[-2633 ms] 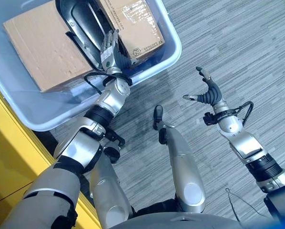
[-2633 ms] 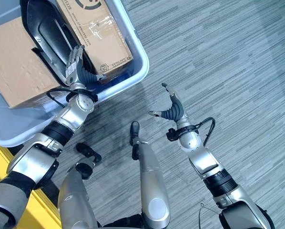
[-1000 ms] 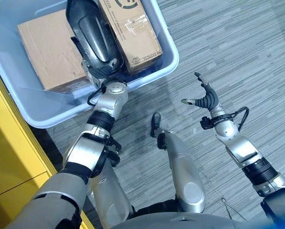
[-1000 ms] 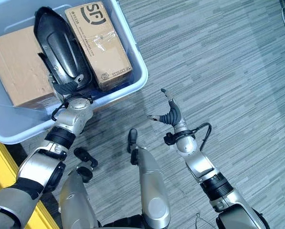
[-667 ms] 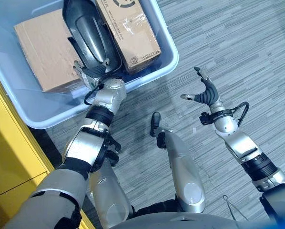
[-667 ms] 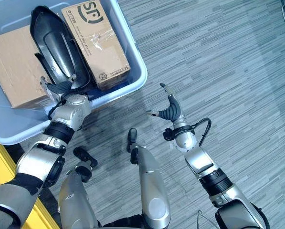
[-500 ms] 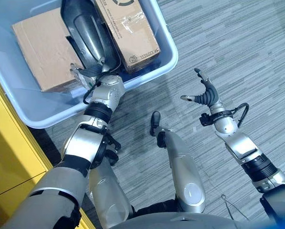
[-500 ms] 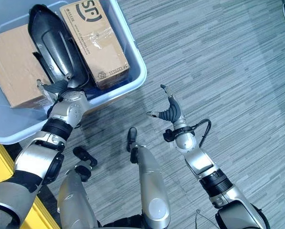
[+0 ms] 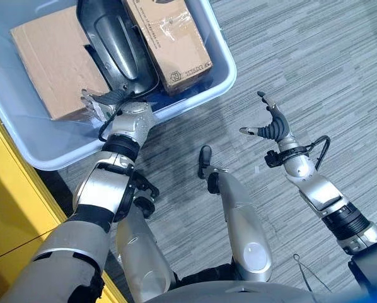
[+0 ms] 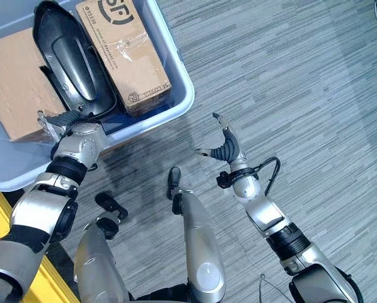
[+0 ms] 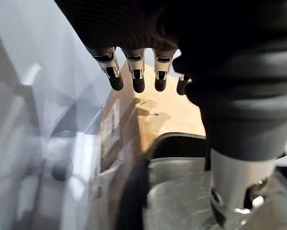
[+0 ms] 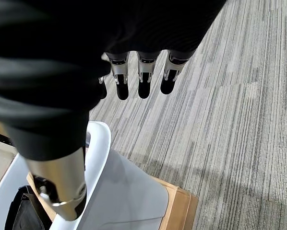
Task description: Move parts from the plastic box to the shelf.
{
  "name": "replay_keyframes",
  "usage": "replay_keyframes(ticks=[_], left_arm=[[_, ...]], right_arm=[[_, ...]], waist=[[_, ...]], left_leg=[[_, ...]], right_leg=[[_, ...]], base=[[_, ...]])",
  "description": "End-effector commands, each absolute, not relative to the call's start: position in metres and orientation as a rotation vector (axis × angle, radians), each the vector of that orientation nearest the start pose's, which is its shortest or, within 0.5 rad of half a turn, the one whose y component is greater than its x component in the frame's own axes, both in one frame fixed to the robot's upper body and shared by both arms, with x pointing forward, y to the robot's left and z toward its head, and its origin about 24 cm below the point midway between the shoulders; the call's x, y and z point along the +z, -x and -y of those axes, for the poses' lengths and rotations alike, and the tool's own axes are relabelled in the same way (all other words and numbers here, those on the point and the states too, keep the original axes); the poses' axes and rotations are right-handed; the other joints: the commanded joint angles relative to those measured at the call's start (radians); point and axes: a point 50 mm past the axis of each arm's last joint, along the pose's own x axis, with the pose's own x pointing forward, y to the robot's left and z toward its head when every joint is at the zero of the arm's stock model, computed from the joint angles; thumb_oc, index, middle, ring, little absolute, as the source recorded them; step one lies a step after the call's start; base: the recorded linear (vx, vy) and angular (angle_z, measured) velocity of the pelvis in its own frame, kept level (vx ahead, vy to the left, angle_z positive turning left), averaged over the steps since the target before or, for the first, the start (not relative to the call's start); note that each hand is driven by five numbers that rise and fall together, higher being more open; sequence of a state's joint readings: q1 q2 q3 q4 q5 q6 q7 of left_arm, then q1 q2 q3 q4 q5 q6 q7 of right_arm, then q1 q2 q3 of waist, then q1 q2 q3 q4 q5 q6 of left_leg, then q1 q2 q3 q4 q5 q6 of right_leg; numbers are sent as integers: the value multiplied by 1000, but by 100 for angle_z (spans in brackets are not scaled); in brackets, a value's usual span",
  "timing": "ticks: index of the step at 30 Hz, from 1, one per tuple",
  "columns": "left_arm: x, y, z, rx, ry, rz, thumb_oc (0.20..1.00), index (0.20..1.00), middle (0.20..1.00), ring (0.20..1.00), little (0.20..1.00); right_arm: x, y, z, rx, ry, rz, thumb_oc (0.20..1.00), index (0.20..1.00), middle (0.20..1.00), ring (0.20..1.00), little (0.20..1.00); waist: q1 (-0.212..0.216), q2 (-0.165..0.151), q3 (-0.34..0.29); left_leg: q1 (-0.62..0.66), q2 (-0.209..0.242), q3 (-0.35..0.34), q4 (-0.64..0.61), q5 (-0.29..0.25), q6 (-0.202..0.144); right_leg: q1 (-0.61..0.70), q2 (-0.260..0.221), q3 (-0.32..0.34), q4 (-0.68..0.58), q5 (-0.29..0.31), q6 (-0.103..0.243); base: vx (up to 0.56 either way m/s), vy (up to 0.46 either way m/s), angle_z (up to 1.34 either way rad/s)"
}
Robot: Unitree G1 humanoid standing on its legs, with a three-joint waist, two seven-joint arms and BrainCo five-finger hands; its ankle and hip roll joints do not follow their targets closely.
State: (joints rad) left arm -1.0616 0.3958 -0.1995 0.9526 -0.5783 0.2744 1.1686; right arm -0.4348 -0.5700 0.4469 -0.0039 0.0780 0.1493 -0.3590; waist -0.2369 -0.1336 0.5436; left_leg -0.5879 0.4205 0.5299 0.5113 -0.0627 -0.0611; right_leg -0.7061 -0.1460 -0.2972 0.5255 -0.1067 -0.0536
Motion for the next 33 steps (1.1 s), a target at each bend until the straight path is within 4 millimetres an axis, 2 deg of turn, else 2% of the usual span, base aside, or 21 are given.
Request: replay_keyframes(ticks=[1, 4, 13, 18, 26, 27, 28, 29, 33], left_arm=[[187, -389, -241, 1123, -176, -154, 1000, 1000, 1000, 1000, 1000], [187, -390, -244, 1093, -238, -159, 1000, 1000, 1000, 1000, 1000], [189, -393, -241, 1068, -230, -167, 1000, 1000, 1000, 1000, 1000], [207, -391, -252, 1120, -467, -91, 1000, 1000, 1000, 1000, 1000], [225, -393, -257, 1085, -607, 2, 1000, 1000, 1000, 1000, 1000], [226, -394, -255, 1063, -607, 7, 837, 837, 837, 837, 837], [226, -394, -255, 1059, -605, 8, 620, 620, 620, 620, 620], [227, -396, -251, 1032, -589, 13, 200, 200, 200, 200, 200], [222, -398, -245, 989, -537, 4, 200, 200, 200, 200, 200]], right_arm=[[145, -311, 157, -7, 537, 313, 1000, 1000, 1000, 1000, 1000], [147, -312, 159, -11, 545, 308, 1000, 1000, 1000, 1000, 1000], [152, -315, 162, -28, 559, 312, 1000, 1000, 1000, 1000, 1000], [153, -315, 166, -41, 562, 300, 1000, 1000, 1000, 1000, 1000], [148, -312, 172, -42, 572, 292, 1000, 1000, 1000, 1000, 1000], [147, -312, 172, -42, 571, 292, 1000, 1000, 1000, 1000, 1000], [147, -312, 172, -42, 570, 291, 1000, 1000, 1000, 1000, 1000], [147, -312, 172, -43, 570, 297, 1000, 1000, 1000, 1000, 1000], [147, -311, 172, -44, 580, 304, 1000, 1000, 1000, 1000, 1000]], waist=[[0, -72, -24], [-3, -71, -24], [-8, -64, -24], [-8, -66, -24], [-12, -60, -24], [-12, -60, -24], [-12, -60, -24], [-14, -59, -24], [-16, -56, -24]], left_leg=[[-77, 56, -70, 170, -29, -90], [-93, 56, -74, 179, -30, -91], [-129, 51, -86, 199, -37, -90], [-166, 47, -103, 230, -62, -82], [-198, 47, -114, 262, -84, -74], [-199, 48, -114, 263, -85, -74], [-200, 48, -114, 263, -85, -74], [-200, 46, -114, 263, -82, -74], [-200, 44, -112, 262, -82, -74]], right_leg=[[-8, -38, 15, 5, 3, 116], [-24, -38, 17, 12, 4, 114], [-62, -38, 25, 23, 6, 111], [-94, -42, 27, 51, 2, 109], [-126, -47, 32, 80, -6, 106], [-128, -47, 32, 81, -6, 106], [-128, -47, 32, 82, -7, 106], [-129, -46, 33, 79, -5, 107], [-130, -44, 37, 75, -4, 107]], base=[[0, 0, 0], [0, 0, 0], [3, 3, 0], [0, 0, 0], [0, 0, 0], [0, 0, 0], [0, 0, 0], [0, 0, 0], [0, 0, 0]])
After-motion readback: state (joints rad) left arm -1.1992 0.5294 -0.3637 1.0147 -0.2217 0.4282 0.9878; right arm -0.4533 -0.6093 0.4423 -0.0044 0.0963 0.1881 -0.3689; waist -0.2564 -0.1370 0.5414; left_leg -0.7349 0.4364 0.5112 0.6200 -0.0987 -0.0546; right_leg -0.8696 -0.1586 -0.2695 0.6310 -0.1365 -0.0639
